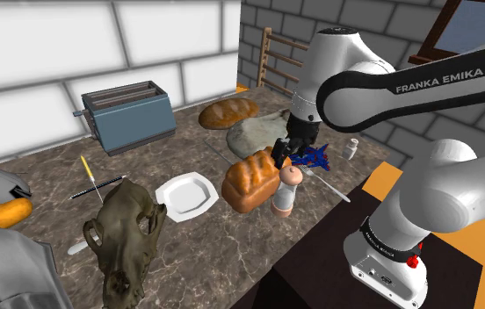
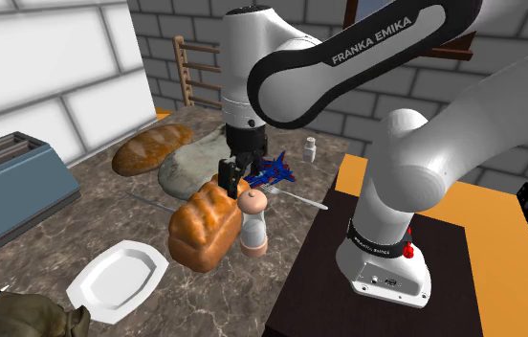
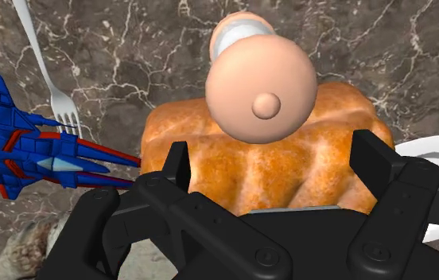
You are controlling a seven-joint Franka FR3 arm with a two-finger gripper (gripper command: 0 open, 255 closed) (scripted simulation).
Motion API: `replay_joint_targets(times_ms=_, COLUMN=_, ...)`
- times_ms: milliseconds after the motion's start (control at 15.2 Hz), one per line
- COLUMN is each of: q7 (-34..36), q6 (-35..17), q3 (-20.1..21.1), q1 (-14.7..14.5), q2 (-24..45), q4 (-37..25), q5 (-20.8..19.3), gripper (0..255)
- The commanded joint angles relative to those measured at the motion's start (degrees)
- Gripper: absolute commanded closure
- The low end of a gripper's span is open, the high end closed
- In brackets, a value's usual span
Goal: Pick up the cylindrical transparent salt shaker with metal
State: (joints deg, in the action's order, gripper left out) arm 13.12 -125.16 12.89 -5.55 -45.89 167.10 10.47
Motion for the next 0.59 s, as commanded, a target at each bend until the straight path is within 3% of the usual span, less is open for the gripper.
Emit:
replay_joint_targets(times_ms=0, q7=0.37, q6=-2.28, q3=0.50, q1=-0.22, q2=0.95, q4=1.29, q5=0.48, gripper=0)
replay_joint_targets(times_ms=462, q7=0.32, q6=-8.63, q3=1.31, q1=-0.46, q2=4.70, q4=3.90, q5=1.29, gripper=0)
replay_joint_targets(times_ms=528, q7=0.28, q6=-8.68, q3=1.28, q1=-0.48, q2=4.57, q4=4.10, q5=1.31, gripper=255)
